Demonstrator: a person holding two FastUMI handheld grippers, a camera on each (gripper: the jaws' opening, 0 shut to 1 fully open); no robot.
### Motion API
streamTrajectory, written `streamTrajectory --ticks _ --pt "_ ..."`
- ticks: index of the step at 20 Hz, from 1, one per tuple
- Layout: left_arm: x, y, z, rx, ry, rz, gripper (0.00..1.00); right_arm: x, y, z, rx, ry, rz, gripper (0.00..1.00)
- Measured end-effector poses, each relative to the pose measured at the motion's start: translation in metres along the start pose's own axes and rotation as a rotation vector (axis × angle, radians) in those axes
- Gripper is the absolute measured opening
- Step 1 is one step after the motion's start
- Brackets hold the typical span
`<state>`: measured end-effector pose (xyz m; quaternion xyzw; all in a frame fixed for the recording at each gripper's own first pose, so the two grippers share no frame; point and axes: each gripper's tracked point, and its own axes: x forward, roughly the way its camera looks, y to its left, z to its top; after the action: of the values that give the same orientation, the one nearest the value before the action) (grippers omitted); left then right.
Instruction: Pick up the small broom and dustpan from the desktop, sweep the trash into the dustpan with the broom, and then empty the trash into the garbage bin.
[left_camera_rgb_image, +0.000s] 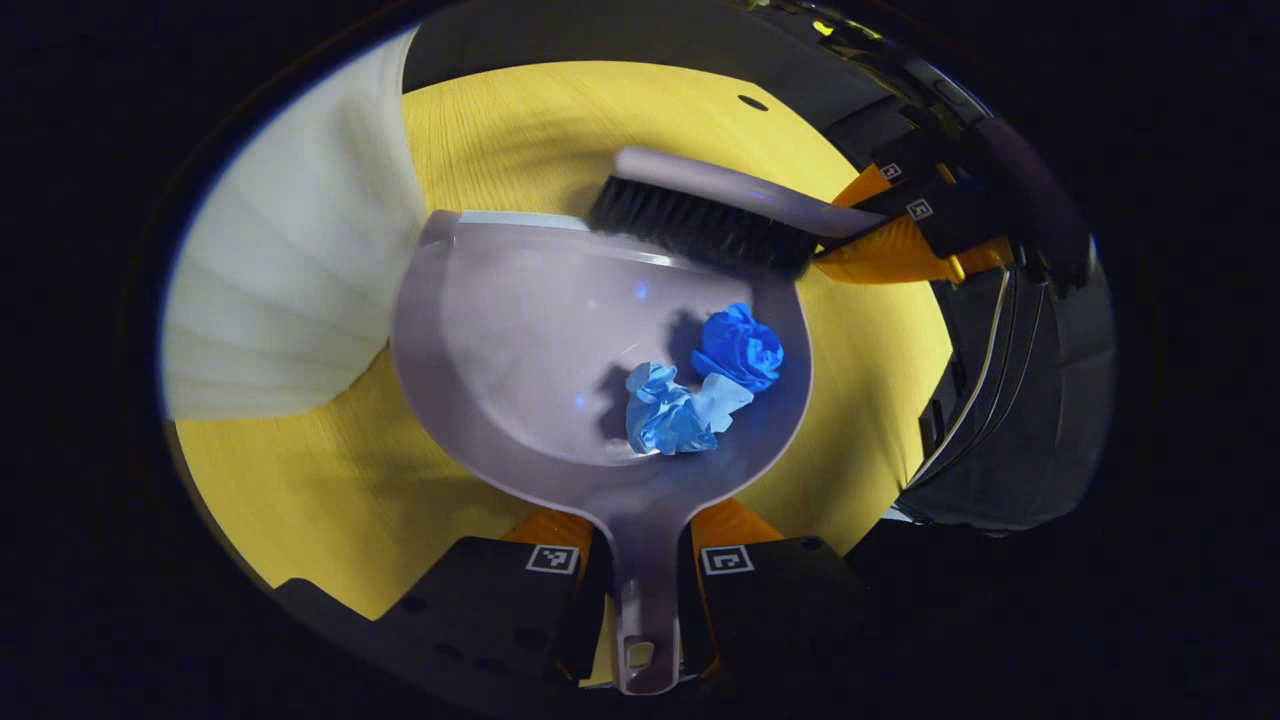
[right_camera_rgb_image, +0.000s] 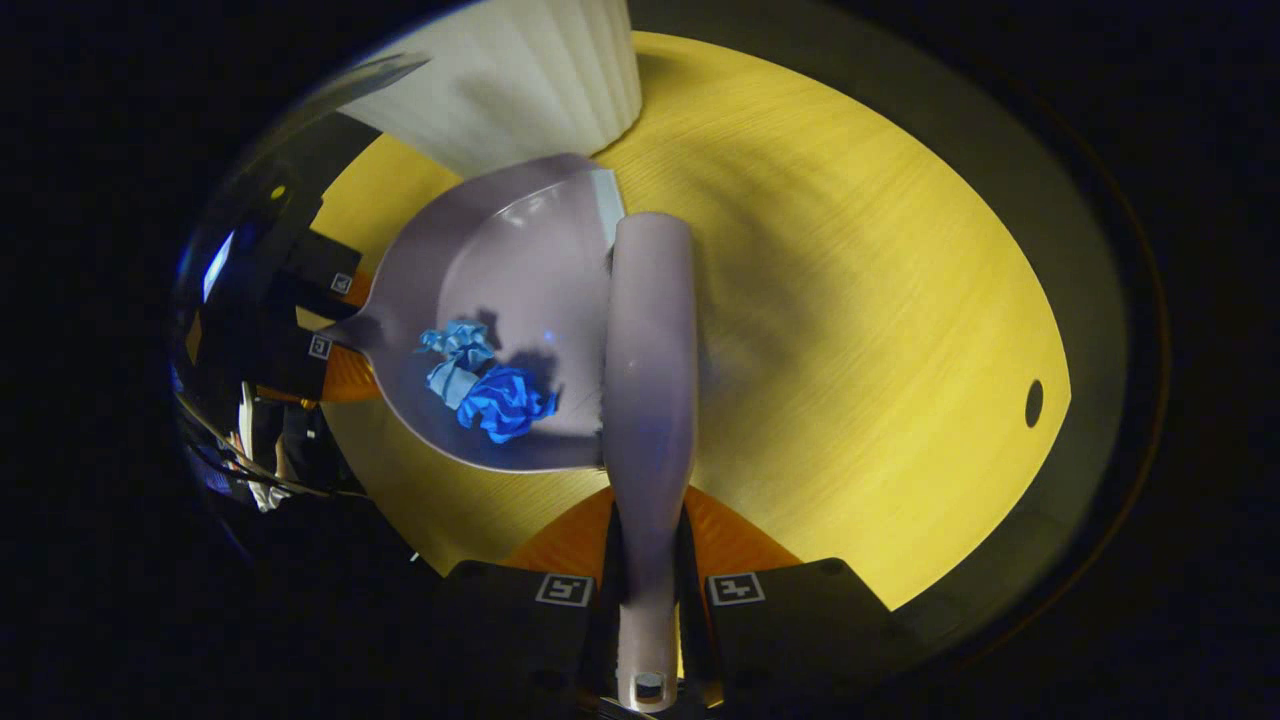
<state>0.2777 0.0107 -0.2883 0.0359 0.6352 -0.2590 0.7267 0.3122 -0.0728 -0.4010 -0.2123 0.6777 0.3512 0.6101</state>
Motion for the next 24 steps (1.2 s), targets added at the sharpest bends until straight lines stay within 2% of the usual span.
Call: streamTrajectory --ticks 2,6,9,12,13,15,16,19,21,22,24 --pt "-0.002 -0.004 -0.004 0.003 -0.033 -0.017 0.28 0.003 -0.013 0.004 0.053 -0.033 -0.017 0.28" --pt "-0.006 -0.002 -0.005 0.057 -0.072 0.008 0.28 0.008 -0.044 0.011 0.132 -0.079 -0.036 0.28" --pt "-0.007 -0.001 -0.003 0.052 -0.093 -0.036 0.28 0.021 -0.061 0.007 0.156 -0.108 -0.058 0.28" --pt "-0.003 0.006 0.0 0.12 -0.14 0.0 0.29 0.009 -0.076 -0.006 0.165 -0.148 -0.065 0.27" --pt "-0.001 0.004 0.002 0.121 -0.149 -0.017 0.28 -0.004 -0.064 -0.009 0.161 -0.161 -0.069 0.27" --pt "-0.004 -0.001 0.011 0.081 -0.183 -0.098 0.28 -0.014 -0.058 -0.012 0.146 -0.181 -0.075 0.28" --pt "-0.003 0.001 0.018 0.059 -0.206 -0.105 0.28 -0.021 -0.057 -0.014 0.15 -0.198 -0.088 0.27" --pt "-0.02 0.011 0.036 0.001 -0.288 -0.032 0.28 -0.033 -0.05 -0.021 0.192 -0.23 -0.079 0.28" --pt "-0.027 0.02 0.052 -0.088 -0.325 0.005 0.28 -0.031 -0.055 -0.024 0.194 -0.243 -0.08 0.28" --pt "-0.034 0.028 0.058 -0.102 -0.34 0.045 0.28 -0.032 -0.054 -0.025 0.199 -0.252 -0.081 0.28" --pt "-0.035 0.058 0.078 -0.1 -0.353 0.185 0.28 -0.033 -0.046 -0.029 0.225 -0.273 -0.052 0.27"
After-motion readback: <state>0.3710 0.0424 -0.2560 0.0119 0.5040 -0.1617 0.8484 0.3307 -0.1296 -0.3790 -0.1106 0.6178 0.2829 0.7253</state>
